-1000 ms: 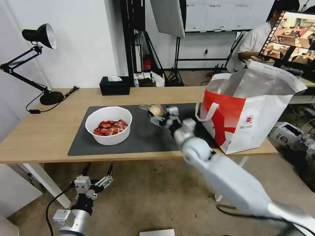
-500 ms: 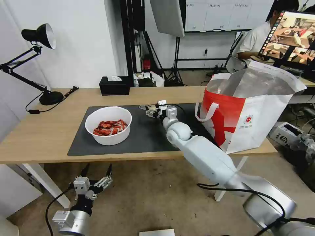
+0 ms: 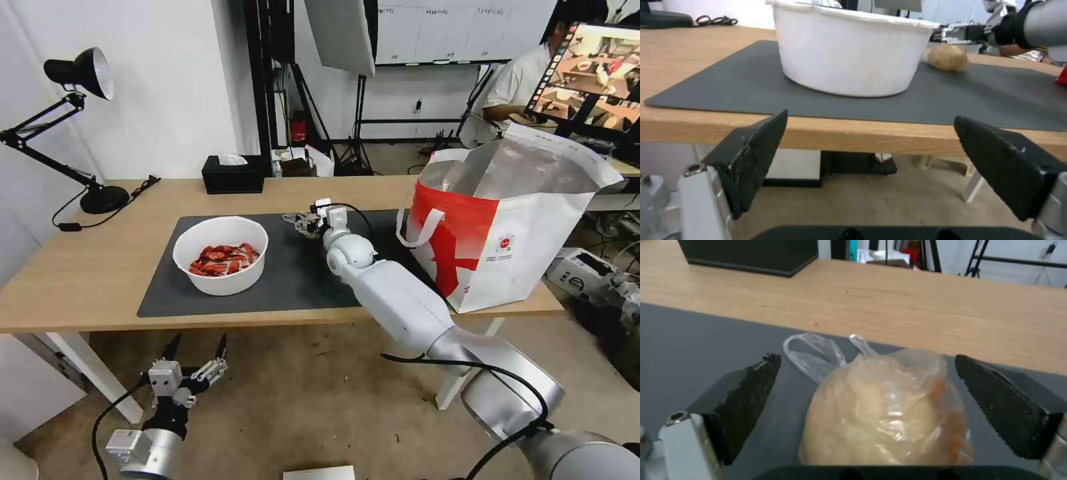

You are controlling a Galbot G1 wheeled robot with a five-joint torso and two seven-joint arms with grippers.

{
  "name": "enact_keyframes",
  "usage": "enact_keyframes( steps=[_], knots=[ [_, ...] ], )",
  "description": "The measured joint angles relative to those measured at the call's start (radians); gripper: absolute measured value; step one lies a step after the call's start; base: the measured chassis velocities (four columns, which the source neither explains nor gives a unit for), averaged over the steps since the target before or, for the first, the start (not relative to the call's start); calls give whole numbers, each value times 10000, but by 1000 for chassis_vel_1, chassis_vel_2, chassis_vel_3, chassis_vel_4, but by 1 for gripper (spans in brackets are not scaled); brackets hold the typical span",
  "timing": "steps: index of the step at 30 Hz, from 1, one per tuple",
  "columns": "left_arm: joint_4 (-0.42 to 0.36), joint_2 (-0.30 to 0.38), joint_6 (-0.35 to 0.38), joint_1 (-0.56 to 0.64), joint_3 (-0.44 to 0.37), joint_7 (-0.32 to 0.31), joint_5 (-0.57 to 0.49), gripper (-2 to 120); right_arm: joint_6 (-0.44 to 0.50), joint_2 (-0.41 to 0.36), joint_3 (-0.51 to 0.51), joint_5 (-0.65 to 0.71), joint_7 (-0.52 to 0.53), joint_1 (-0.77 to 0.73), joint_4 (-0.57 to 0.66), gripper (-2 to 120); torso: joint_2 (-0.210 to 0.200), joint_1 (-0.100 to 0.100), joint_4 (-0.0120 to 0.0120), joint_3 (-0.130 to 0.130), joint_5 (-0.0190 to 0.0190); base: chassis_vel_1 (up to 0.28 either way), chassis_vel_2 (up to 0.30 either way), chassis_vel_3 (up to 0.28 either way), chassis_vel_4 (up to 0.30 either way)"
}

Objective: Pick up the trash from the table and place it into the takeout bag.

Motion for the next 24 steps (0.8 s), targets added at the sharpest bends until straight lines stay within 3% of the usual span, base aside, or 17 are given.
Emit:
enact_keyframes(
  steps=[13, 24],
  knots=[
    [-4, 29, 0, 8, -12, 0, -7, 100, -53, 433, 202, -262, -232, 114, -805, 100, 0, 0, 0, 0, 1, 0, 0, 0, 0],
    [-4, -19, -2, 4, 32, 0, -4, 100, -186, 460, 210, -268, -84, 99, -757, 100, 0, 0, 0, 0, 1, 0, 0, 0, 0]
  ],
)
